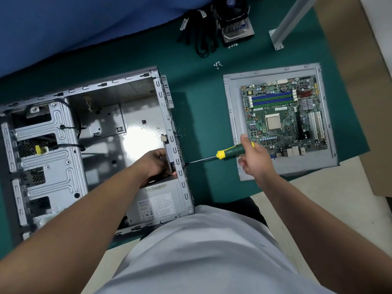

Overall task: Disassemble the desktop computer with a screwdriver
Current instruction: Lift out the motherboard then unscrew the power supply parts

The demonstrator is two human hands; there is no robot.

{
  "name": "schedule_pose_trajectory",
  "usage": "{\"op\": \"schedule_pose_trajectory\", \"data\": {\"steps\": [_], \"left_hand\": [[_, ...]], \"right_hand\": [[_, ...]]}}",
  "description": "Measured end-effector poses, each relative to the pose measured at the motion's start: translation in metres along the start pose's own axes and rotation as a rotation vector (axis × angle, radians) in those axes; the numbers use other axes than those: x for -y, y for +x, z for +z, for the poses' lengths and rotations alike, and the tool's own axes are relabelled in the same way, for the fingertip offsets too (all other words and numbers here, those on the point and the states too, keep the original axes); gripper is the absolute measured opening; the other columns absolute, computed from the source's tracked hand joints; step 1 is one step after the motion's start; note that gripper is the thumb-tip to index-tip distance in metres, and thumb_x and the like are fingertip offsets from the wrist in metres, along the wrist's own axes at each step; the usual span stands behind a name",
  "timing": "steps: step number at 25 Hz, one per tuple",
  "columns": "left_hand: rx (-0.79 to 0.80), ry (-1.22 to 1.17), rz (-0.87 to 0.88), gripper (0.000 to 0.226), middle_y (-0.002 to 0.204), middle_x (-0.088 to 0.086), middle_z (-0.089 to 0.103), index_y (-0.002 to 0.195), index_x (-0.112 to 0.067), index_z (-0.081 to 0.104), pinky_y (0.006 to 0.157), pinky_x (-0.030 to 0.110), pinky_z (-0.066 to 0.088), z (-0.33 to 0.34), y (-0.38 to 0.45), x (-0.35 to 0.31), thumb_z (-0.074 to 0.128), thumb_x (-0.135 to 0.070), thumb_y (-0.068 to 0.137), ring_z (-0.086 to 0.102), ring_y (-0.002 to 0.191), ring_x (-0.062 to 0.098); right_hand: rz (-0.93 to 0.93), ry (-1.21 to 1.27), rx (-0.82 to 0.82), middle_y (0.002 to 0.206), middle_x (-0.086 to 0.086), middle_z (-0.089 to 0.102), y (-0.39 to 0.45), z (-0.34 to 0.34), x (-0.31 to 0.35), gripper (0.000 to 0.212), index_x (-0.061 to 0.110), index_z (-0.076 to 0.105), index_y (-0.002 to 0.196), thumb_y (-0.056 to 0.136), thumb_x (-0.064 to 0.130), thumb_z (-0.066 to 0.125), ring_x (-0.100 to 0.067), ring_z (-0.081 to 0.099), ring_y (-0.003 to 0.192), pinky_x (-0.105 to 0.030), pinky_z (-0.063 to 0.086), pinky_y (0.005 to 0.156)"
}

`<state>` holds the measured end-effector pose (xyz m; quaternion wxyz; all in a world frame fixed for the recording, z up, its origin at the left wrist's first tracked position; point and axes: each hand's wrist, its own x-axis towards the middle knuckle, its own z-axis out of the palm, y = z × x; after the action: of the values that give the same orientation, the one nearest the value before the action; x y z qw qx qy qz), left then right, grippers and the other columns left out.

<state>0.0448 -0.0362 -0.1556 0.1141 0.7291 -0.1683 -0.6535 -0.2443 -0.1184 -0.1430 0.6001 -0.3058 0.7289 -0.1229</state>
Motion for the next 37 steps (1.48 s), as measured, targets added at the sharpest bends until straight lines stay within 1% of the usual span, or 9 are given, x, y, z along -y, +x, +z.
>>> {"op": "schedule_pose_trajectory", "data": {"steps": [4, 8, 12, 16, 19, 23, 27, 32, 37], "left_hand": [[-0.027, 0.038, 0.010, 0.034, 0.056, 0.000, 0.071, 0.085, -0.012, 0.066, 0.043, 0.015, 0.050, 0.000, -0.001, -0.001, 0.050, 0.016, 0.097, 0.068, 0.046, 0.007], [-0.025, -0.018, -0.024, 0.037, 0.056, 0.004, 0.071, 0.079, -0.010, 0.064, 0.044, 0.021, 0.054, 0.001, 0.001, -0.003, 0.049, 0.020, 0.096, 0.068, 0.046, 0.012], [-0.027, 0.016, -0.021, 0.035, 0.056, 0.002, 0.071, 0.083, -0.011, 0.063, 0.043, 0.017, 0.051, 0.001, 0.001, -0.002, 0.048, 0.017, 0.098, 0.068, 0.046, 0.010], [-0.021, 0.038, 0.001, 0.036, 0.055, -0.003, 0.071, 0.085, -0.013, 0.064, 0.043, 0.013, 0.049, 0.001, 0.000, -0.003, 0.048, 0.016, 0.098, 0.068, 0.046, 0.006], [-0.025, -0.038, -0.015, 0.039, 0.055, 0.002, 0.071, 0.080, -0.010, 0.063, 0.044, 0.019, 0.052, 0.001, 0.003, -0.002, 0.046, 0.023, 0.094, 0.069, 0.046, 0.012], [-0.009, -0.053, -0.025, 0.042, 0.057, 0.005, 0.072, 0.079, -0.010, 0.065, 0.043, 0.021, 0.053, 0.000, 0.004, 0.000, 0.046, 0.025, 0.092, 0.069, 0.047, 0.015], [0.001, -0.014, -0.009, 0.040, 0.059, 0.005, 0.072, 0.082, -0.012, 0.067, 0.043, 0.019, 0.052, -0.001, 0.004, 0.001, 0.050, 0.023, 0.093, 0.070, 0.047, 0.014], [0.001, -0.036, -0.018, 0.040, 0.059, 0.007, 0.072, 0.080, -0.011, 0.067, 0.043, 0.020, 0.052, 0.000, 0.005, 0.001, 0.050, 0.022, 0.094, 0.069, 0.047, 0.015], [0.006, -0.061, -0.032, 0.039, 0.061, 0.008, 0.073, 0.082, -0.012, 0.067, 0.044, 0.023, 0.054, -0.001, 0.004, 0.001, 0.050, 0.022, 0.093, 0.071, 0.049, 0.017]], "right_hand": [[-0.081, -0.065, 0.125, 0.066, -0.012, 0.056, 0.011, -0.010, 0.016, 0.017, 0.008, 0.064, 0.099, 0.097, 0.015, 0.048, -0.014, 0.042, 0.047, -0.025, 0.032, 0.043], [-0.125, -0.319, 0.127, 0.059, -0.007, 0.061, 0.012, -0.015, 0.019, 0.050, 0.015, 0.068, 0.095, 0.098, 0.058, 0.044, -0.016, 0.049, 0.046, -0.022, 0.036, 0.045], [-0.102, -0.116, 0.176, 0.075, -0.013, 0.061, 0.015, -0.014, 0.019, 0.023, 0.017, 0.066, 0.097, 0.097, 0.020, 0.043, -0.018, 0.052, 0.057, -0.028, 0.041, 0.053], [-0.145, -0.303, 0.171, 0.067, -0.009, 0.061, 0.015, -0.016, 0.021, 0.047, 0.017, 0.065, 0.097, 0.095, 0.059, 0.046, -0.011, 0.051, 0.049, -0.019, 0.038, 0.044], [-0.158, -0.192, 0.214, 0.073, -0.007, 0.060, 0.015, -0.017, 0.026, 0.022, 0.022, 0.068, 0.101, 0.096, 0.024, 0.046, -0.014, 0.052, 0.059, -0.025, 0.041, 0.053], [-0.136, -0.263, 0.238, 0.063, -0.006, 0.062, 0.015, -0.018, 0.028, 0.033, 0.034, 0.069, 0.108, 0.099, 0.053, 0.045, -0.013, 0.051, 0.047, -0.023, 0.037, 0.045], [-0.145, -0.225, 0.248, 0.077, -0.015, 0.061, 0.020, -0.017, 0.029, 0.035, 0.034, 0.072, 0.104, 0.098, 0.015, 0.043, -0.015, 0.051, 0.053, -0.030, 0.042, 0.052], [-0.230, -0.353, 0.193, 0.066, -0.005, 0.064, 0.021, -0.019, 0.020, 0.035, 0.028, 0.065, 0.105, 0.101, 0.052, 0.041, -0.012, 0.051, 0.046, -0.029, 0.038, 0.052], [-0.053, 0.220, 0.334, 0.082, -0.014, 0.063, 0.019, -0.015, 0.018, 0.027, 0.005, 0.058, 0.104, 0.082, 0.020, 0.056, -0.020, 0.057, 0.063, -0.030, 0.042, 0.055]]}}
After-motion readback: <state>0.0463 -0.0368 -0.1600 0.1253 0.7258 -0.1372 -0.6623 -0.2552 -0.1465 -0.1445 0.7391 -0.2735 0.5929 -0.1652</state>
